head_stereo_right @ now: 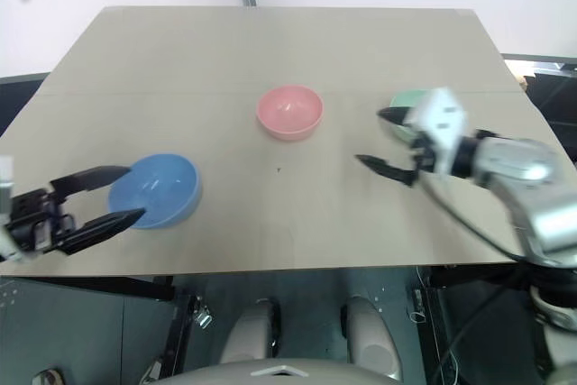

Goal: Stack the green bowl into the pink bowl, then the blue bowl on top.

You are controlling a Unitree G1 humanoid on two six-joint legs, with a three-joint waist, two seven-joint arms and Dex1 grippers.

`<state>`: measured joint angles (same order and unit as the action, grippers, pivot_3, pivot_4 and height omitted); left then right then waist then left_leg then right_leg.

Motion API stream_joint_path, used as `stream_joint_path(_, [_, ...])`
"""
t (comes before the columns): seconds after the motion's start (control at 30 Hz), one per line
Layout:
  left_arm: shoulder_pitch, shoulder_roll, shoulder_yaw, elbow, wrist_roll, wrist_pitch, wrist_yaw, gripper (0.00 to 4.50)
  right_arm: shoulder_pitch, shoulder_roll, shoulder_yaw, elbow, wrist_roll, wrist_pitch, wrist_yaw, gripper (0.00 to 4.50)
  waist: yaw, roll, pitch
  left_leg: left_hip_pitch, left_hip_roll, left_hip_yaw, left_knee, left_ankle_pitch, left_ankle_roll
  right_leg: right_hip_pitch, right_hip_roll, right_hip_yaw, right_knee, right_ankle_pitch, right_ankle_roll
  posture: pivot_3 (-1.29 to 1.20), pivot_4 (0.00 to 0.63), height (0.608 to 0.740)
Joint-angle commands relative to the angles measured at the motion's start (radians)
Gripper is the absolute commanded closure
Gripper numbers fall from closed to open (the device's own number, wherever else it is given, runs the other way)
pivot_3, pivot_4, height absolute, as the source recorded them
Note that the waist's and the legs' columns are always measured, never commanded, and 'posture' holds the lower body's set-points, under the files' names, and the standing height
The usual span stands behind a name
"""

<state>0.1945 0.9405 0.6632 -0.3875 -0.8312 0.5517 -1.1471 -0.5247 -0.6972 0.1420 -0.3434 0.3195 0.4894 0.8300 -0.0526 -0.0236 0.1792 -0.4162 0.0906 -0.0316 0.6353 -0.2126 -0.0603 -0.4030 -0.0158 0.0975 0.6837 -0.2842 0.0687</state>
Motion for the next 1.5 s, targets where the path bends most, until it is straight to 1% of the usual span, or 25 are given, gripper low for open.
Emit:
stream_joint_path(0.03, [-0.065, -0.002, -0.056, -0.086, -0.036, 0.032, 0.077, 0.05, -0.134, 0.100, 0.142, 0.161, -0.132, -0.103, -0.002, 0.00, 0.000, 0.000, 0.000, -0.001, 0.000, 0.000, 0.000, 0.000, 0.000, -0.001, 0.000, 0.000, -0.001, 0.000, 0.000, 0.00, 0.150, 0.740])
stream_joint_path(0.13, [-0.058, -0.029, -0.081, -0.137, -0.027, 0.025, 0.104, 0.05, -0.243, 0.198, 0.208, 0.344, -0.192, -0.148, 0.005, 0.00, 0.000, 0.000, 0.000, -0.002, 0.000, 0.000, -0.001, 0.000, 0.000, -0.001, 0.000, 0.000, -0.003, 0.000, 0.000, 0.00, 0.150, 0.740])
stream_joint_path(0.23, [-0.023, -0.048, -0.083, -0.186, -0.020, 0.023, 0.120, 0.05, -0.334, 0.274, 0.259, 0.546, -0.266, -0.260, 0.020, 0.00, -0.007, 0.000, 0.000, -0.002, 0.000, 0.000, -0.003, 0.000, 0.000, -0.001, 0.000, 0.000, -0.003, 0.001, 0.000, 0.00, 0.150, 0.740])
stream_joint_path(0.43, [0.021, -0.078, -0.054, -0.244, -0.037, 0.025, 0.169, 0.05, -0.448, 0.366, 0.305, 0.844, -0.373, -0.445, 0.055, 0.00, -0.004, 0.001, 0.000, -0.002, 0.000, 0.000, -0.003, 0.000, 0.000, -0.001, 0.000, -0.001, -0.003, 0.001, 0.000, 0.00, 0.150, 0.740])
stream_joint_path(0.53, [0.035, -0.089, -0.043, -0.264, -0.050, 0.027, 0.189, 0.00, -0.488, 0.393, 0.313, 0.951, -0.418, -0.515, 0.057, 0.83, -0.006, 0.001, 0.000, -0.002, 0.000, 0.000, -0.002, 0.000, 0.000, -0.001, 0.000, -0.001, -0.002, 0.001, 0.000, 0.00, 0.150, 0.740])
stream_joint_path(0.63, [0.066, -0.105, -0.032, -0.289, -0.051, 0.019, 0.205, 0.00, -0.518, 0.414, 0.321, 1.019, -0.452, -0.569, 0.072, 2.28, -0.010, 0.001, 0.001, -0.001, 0.000, 0.000, -0.002, 0.000, 0.000, -0.001, 0.000, -0.001, -0.001, 0.001, 0.000, 0.00, 0.150, 0.740])
stream_joint_path(0.67, [0.071, -0.107, -0.031, -0.294, -0.053, 0.017, 0.210, 0.00, -0.524, 0.418, 0.321, 1.034, -0.463, -0.587, 0.073, 2.91, -0.012, 0.001, 0.001, -0.001, 0.000, 0.000, -0.002, 0.000, 0.000, -0.001, 0.000, -0.001, 0.000, 0.001, 0.000, 0.00, 0.150, 0.740])
stream_joint_path(0.7, [0.075, -0.110, -0.031, -0.299, -0.054, 0.017, 0.214, 0.00, -0.529, 0.419, 0.321, 1.045, -0.475, -0.608, 0.074, 3.32, -0.013, 0.001, 0.001, -0.001, 0.000, 0.000, -0.002, 0.000, 0.000, -0.001, 0.000, -0.001, 0.000, 0.001, 0.000, 0.00, 0.150, 0.740])
stream_joint_path(0.73, [0.079, -0.112, -0.032, -0.303, -0.054, 0.016, 0.218, 0.00, -0.533, 0.419, 0.322, 1.054, -0.486, -0.627, 0.075, 3.96, -0.014, 0.001, 0.001, -0.001, 0.000, -0.001, -0.002, 0.000, 0.000, -0.001, 0.000, -0.001, 0.001, 0.001, 0.000, 0.00, 0.150, 0.740])
stream_joint_path(0.77, [0.083, -0.114, -0.031, -0.307, -0.055, 0.014, 0.220, 0.00, -0.536, 0.418, 0.322, 1.057, -0.497, -0.646, 0.074, 4.39, -0.014, 0.001, 0.001, -0.001, 0.000, -0.001, -0.002, 0.000, 0.000, -0.001, 0.000, -0.001, 0.001, 0.001, 0.000, 0.00, 0.150, 0.740])
stream_joint_path(0.8, [0.087, -0.115, -0.030, -0.311, -0.056, 0.014, 0.222, 0.00, -0.538, 0.416, 0.320, 1.056, -0.506, -0.664, 0.071, 4.46, -0.014, 0.001, 0.001, -0.001, 0.000, 0.000, -0.002, 0.000, 0.000, -0.001, 0.000, -0.001, 0.001, 0.001, 0.000, 0.00, 0.150, 0.740])
stream_joint_path(0.87, [0.092, -0.118, -0.031, -0.314, -0.058, 0.012, 0.227, 0.00, -0.533, 0.398, 0.314, 1.012, -0.512, -0.694, 0.093, 4.46, -0.014, 0.001, 0.001, -0.001, 0.000, 0.000, -0.002, 0.000, 0.000, -0.001, 0.000, -0.001, 0.001, 0.001, 0.000, 0.00, 0.150, 0.740])
stream_joint_path(0.97, [0.095, -0.123, -0.035, -0.317, -0.058, 0.008, 0.231, 0.00, -0.483, 0.355, 0.294, 0.846, -0.454, -0.679, 0.206, 4.46, -0.011, 0.002, 0.001, -0.001, 0.000, -0.001, -0.002, 0.000, 0.000, -0.001, 0.000, -0.001, 0.001, 0.001, 0.000, 0.00, 0.150, 0.740])
stream_joint_path(1.03, [0.094, -0.126, -0.044, -0.313, -0.053, 0.003, 0.230, 0.00, -0.415, 0.309, 0.289, 0.662, -0.394, -0.586, 0.298, 4.46, -0.009, 0.002, 0.001, -0.001, 0.000, -0.001, -0.002, 0.000, 0.000, -0.001, 0.000, -0.001, 0.001, 0.001, 0.000, 0.00, 0.150, 0.740])
stream_joint_path(1.1, [0.086, -0.127, -0.058, -0.301, -0.044, -0.005, 0.225, 0.00, -0.317, 0.238, 0.299, 0.441, -0.349, -0.441, 0.376, 4.46, 0.000, 0.002, 0.001, -0.001, 0.000, -0.001, -0.003, 0.000, 0.000, -0.001, 0.000, -0.002, 0.000, 0.000, 0.000, 0.00, 0.150, 0.740])
stream_joint_path(1.17, [0.072, -0.128, -0.073, -0.290, -0.041, -0.010, 0.225, 0.00, -0.251, 0.193, 0.304, 0.304, -0.336, -0.354, 0.403, 4.46, 0.009, 0.002, 0.001, -0.001, 0.000, -0.001, -0.003, 0.000, 0.000, -0.001, 0.000, -0.002, 0.000, 0.000, 0.000, 0.00, 0.150, 0.740])
stream_joint_path(1.23, [0.063, -0.126, -0.085, -0.283, -0.036, -0.016, 0.222, 0.00, -0.225, 0.176, 0.307, 0.246, -0.334, -0.295, 0.413, 4.46, 0.010, 0.002, 0.001, -0.001, 0.000, -0.001, -0.002, 0.000, 0.000, -0.001, 0.000, -0.002, 0.000, 0.000, 0.000, 0.00, 0.150, 0.740])
stream_joint_path(1.33, [0.051, -0.123, -0.098, -0.274, -0.029, -0.021, 0.218, 0.00, -0.227, 0.175, 0.324, 0.235, -0.359, -0.246, 0.411, 4.46, 0.006, 0.002, 0.001, 0.001, 0.000, 0.000, -0.001, 0.000, 0.000, -0.001, 0.000, -0.001, 0.001, 0.000, 0.000, 0.00, 0.150, 0.740])
stream_joint_path(1.37, [0.043, -0.121, -0.103, -0.268, -0.027, -0.022, 0.217, 0.00, -0.234, 0.178, 0.328, 0.247, -0.372, -0.244, 0.403, 3.65, 0.007, 0.002, 0.001, 0.002, 0.000, 0.000, -0.001, 0.000, 0.000, -0.001, 0.000, -0.001, 0.002, 0.000, 0.000, 0.00, 0.150, 0.740])
stream_joint_path(1.4, [0.038, -0.119, -0.105, -0.265, -0.025, -0.022, 0.216, 0.00, -0.239, 0.180, 0.331, 0.254, -0.380, -0.243, 0.397, 3.31, 0.008, 0.002, 0.001, 0.002, 0.000, 0.000, 0.000, 0.000, 0.000, -0.001, 0.000, -0.001, 0.003, 0.000, 0.000, 0.00, 0.150, 0.740])
stream_joint_path(1.5, [0.030, -0.119, -0.110, -0.257, -0.023, -0.023, 0.213, 0.00, -0.244, 0.192, 0.309, 0.260, -0.413, -0.247, 0.334, 1.85, 0.009, 0.002, 0.001, 0.001, 0.000, 0.000, 0.000, 0.000, 0.000, -0.001, 0.000, -0.001, 0.004, 0.000, 0.000, 0.00, 0.150, 0.740])
